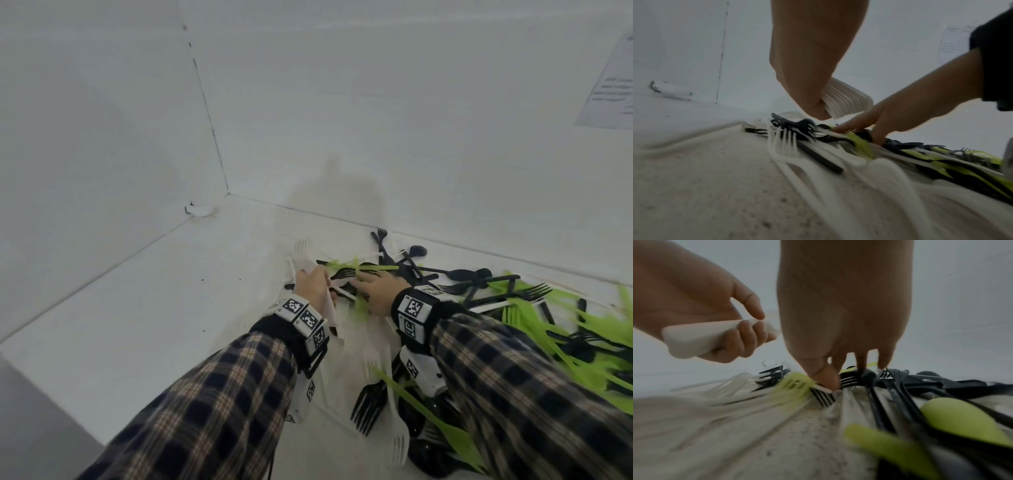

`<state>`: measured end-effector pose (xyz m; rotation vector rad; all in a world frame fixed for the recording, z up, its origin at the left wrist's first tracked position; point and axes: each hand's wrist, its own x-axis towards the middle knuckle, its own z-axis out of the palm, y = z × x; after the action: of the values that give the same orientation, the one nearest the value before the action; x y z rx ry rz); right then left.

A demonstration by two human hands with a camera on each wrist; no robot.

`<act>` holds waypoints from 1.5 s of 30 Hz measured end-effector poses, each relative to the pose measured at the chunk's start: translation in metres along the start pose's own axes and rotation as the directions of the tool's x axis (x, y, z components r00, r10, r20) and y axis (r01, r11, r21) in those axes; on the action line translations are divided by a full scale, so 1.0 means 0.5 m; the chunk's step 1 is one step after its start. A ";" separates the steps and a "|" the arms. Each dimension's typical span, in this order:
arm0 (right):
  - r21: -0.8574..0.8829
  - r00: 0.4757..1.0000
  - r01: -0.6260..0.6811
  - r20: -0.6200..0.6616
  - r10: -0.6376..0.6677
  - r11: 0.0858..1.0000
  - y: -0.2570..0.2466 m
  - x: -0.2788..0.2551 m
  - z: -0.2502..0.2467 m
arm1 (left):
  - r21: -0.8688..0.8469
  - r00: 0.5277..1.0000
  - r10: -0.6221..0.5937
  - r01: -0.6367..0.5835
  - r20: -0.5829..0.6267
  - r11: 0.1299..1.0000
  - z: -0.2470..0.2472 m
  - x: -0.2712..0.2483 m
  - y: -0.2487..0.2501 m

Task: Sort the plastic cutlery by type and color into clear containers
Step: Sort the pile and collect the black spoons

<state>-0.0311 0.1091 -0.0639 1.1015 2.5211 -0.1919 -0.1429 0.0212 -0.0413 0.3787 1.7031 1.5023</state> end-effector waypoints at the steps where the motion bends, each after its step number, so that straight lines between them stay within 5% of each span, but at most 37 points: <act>1: -0.014 0.999 -0.035 -0.028 0.035 0.999 0.008 -0.003 -0.001 | -0.004 1.000 0.001 -0.001 -0.015 1.000 -0.003 0.002 0.003; 7: 0.046 0.979 -0.164 -0.117 0.168 0.985 0.045 -0.027 -0.011 | -0.032 0.999 -0.034 0.033 -0.034 0.999 0.001 0.008 0.010; 13: 0.248 0.995 0.097 -0.002 -0.100 0.964 0.061 -0.054 -0.007 | -0.030 0.998 -0.033 0.032 -0.051 0.999 0.010 0.008 0.006; 16: 0.359 0.985 0.142 -0.148 -0.093 0.923 0.071 -0.064 -0.008 | -0.051 0.998 -0.030 0.027 -0.052 0.998 0.013 0.003 0.005; 20: 0.538 0.910 0.092 -0.388 0.149 0.838 0.087 -0.075 -0.017 | -0.043 0.999 -0.033 0.032 -0.029 0.999 0.018 0.000 0.003; 26: 0.305 0.913 -0.344 -0.114 0.392 0.888 0.139 -0.138 0.000 | 0.006 1.000 -0.021 0.021 0.024 1.000 0.040 -0.021 -0.012; 28: 0.220 0.913 -0.402 0.028 0.406 0.889 0.138 -0.160 0.023 | 0.016 0.998 -0.027 0.026 0.057 1.000 0.048 -0.033 -0.015; 32: 0.222 0.926 -0.374 0.153 0.346 0.901 0.100 -0.176 0.062 | 0.059 0.995 -0.027 0.021 0.099 0.998 0.065 -0.053 -0.027; 45: 0.297 0.995 -0.093 0.056 0.080 0.950 0.048 -0.250 0.070 | 0.163 0.987 0.020 -0.046 0.158 0.986 0.089 -0.092 -0.049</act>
<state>0.0739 0.0311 -0.0459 1.3025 2.4532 -0.5839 -0.0749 0.0142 -0.0449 0.5996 1.7091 1.3207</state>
